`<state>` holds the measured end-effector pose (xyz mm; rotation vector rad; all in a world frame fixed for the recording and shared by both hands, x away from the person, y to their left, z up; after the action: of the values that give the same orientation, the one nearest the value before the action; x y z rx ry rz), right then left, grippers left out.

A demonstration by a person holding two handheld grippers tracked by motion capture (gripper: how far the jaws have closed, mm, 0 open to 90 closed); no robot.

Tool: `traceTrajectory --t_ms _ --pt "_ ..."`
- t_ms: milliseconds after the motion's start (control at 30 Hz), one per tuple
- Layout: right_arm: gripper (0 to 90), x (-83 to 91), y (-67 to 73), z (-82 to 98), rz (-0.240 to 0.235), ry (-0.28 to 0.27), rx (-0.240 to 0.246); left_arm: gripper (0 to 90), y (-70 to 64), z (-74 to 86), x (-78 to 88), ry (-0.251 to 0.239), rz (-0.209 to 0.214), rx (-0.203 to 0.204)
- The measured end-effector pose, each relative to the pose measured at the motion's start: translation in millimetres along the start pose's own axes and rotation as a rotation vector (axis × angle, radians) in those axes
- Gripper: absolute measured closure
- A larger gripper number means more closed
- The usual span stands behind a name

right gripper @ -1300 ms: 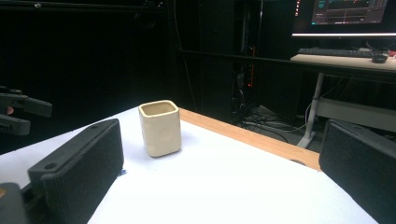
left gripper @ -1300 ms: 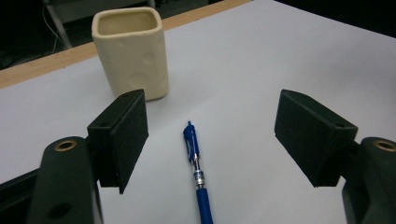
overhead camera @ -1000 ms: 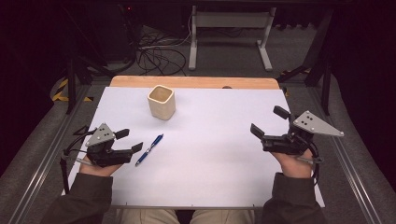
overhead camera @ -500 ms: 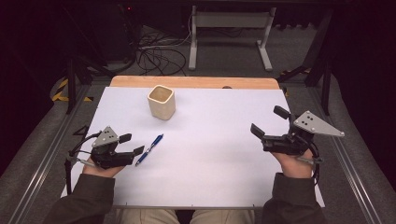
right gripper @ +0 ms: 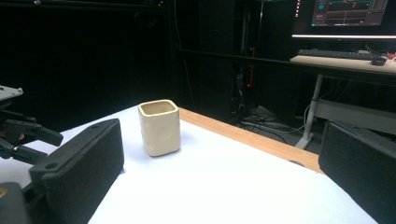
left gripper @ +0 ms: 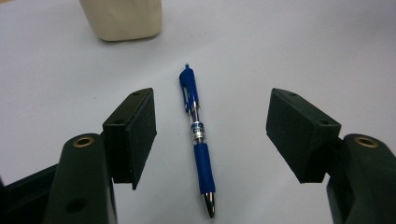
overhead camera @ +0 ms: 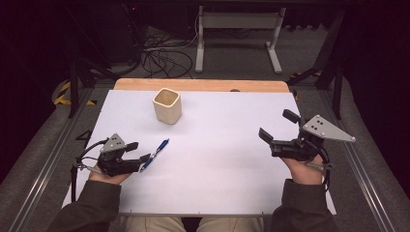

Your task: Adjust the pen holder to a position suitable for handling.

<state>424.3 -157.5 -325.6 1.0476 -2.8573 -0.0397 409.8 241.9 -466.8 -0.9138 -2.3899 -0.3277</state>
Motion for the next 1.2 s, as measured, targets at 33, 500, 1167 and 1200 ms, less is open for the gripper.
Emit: traceTrajectory --t_ms 33,500,1167,1200 --pt "0.5 0.0 -0.4 0.0 0.001 0.0 0.002 34.8 0.1 0.6 -0.8 0.002 -0.001 0.0" --pt "0.6 -0.1 0.7 -0.3 -0.001 0.003 0.005 40.6 -2.6 16.0 -16.3 0.076 0.013 -0.01" --pt "0.7 1.1 -0.1 -0.9 0.003 0.004 0.003 50.2 -3.4 33.5 -26.7 0.177 0.009 0.025" --pt "0.7 1.1 0.0 -1.2 0.002 0.001 0.0 50.7 -2.5 34.4 -26.7 0.182 0.005 0.022"
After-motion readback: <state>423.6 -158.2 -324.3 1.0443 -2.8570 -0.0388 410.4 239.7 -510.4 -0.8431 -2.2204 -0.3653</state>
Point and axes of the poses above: each handheld gripper's, and its own axes: x roughly backward along the jaws, z roughly out of its underside, y roughly to its left, the point moved 9 cm from there along -x, roughly forward along the jaws, and after that the axes turned 4 degrees about -x, right-handed, at the moved point
